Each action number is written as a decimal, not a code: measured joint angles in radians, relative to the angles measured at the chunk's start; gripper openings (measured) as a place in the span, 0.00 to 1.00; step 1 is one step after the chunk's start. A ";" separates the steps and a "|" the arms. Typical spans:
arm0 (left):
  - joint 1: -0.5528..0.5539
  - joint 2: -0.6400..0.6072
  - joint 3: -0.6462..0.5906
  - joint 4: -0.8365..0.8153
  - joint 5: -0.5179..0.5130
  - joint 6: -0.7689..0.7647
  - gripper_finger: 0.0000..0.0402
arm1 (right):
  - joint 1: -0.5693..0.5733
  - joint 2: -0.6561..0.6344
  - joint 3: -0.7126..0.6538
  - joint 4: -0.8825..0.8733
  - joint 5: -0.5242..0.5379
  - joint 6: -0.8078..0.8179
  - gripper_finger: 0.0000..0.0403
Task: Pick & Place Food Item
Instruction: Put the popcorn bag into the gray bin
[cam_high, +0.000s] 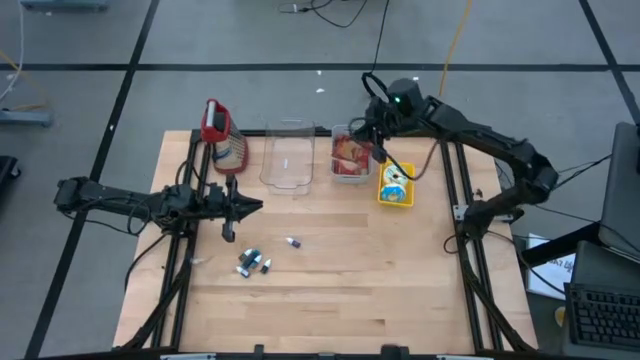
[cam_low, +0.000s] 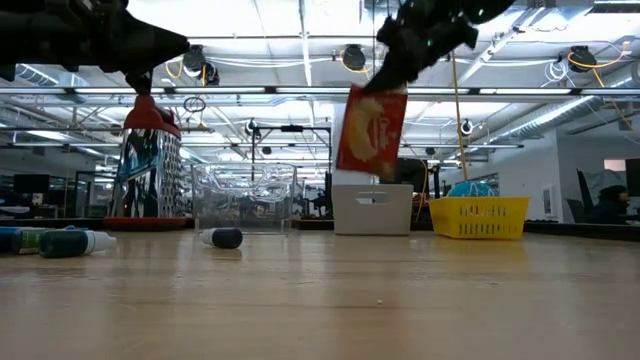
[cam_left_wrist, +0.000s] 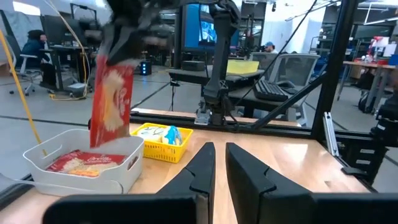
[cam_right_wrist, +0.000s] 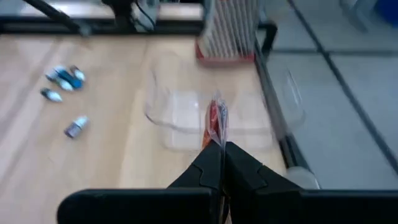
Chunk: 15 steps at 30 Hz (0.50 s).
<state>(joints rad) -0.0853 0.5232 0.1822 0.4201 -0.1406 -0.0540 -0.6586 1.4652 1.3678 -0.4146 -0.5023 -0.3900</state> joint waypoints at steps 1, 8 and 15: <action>0.000 0.000 0.000 0.000 0.000 0.000 0.09 | -0.014 0.017 0.000 -0.004 0.000 -0.011 0.00; 0.000 0.000 0.000 0.000 0.000 -0.001 0.09 | -0.056 0.086 0.000 -0.090 0.001 -0.094 0.00; 0.000 0.000 0.000 0.000 0.000 -0.003 0.09 | -0.054 0.086 0.000 -0.086 0.000 -0.098 0.00</action>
<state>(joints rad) -0.0853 0.5232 0.1822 0.4198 -0.1406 -0.0570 -0.7124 1.5510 1.3678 -0.5003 -0.5026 -0.4877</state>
